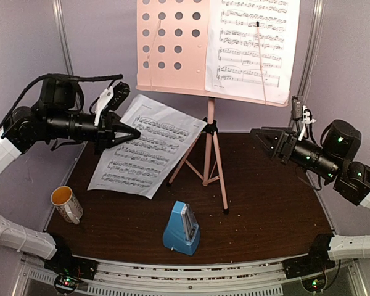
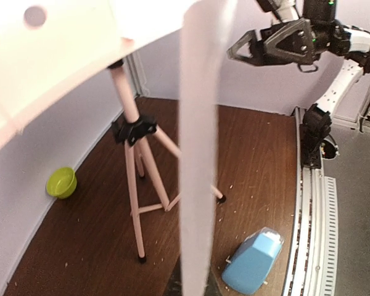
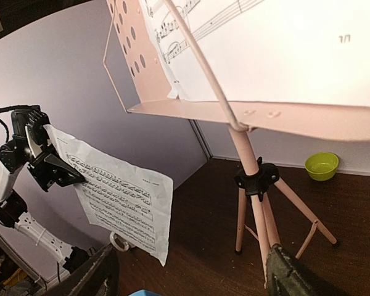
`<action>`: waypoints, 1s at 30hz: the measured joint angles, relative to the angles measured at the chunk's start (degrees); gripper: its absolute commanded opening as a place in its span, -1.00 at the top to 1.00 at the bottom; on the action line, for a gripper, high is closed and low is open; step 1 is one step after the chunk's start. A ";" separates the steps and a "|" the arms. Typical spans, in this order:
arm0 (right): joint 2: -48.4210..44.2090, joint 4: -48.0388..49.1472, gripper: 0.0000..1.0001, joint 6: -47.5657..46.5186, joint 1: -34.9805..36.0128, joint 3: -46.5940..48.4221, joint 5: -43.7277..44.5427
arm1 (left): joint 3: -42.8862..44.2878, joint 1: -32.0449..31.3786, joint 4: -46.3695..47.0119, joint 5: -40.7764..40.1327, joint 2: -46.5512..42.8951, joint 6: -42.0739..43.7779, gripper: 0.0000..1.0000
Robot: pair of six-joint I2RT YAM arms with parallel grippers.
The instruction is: Set up the instrument practice props
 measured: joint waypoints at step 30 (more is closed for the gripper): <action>3.72 8.68 -0.56 -11.10 15.85 5.55 2.27 | 15.82 -10.29 28.28 15.21 13.40 -14.73 1.00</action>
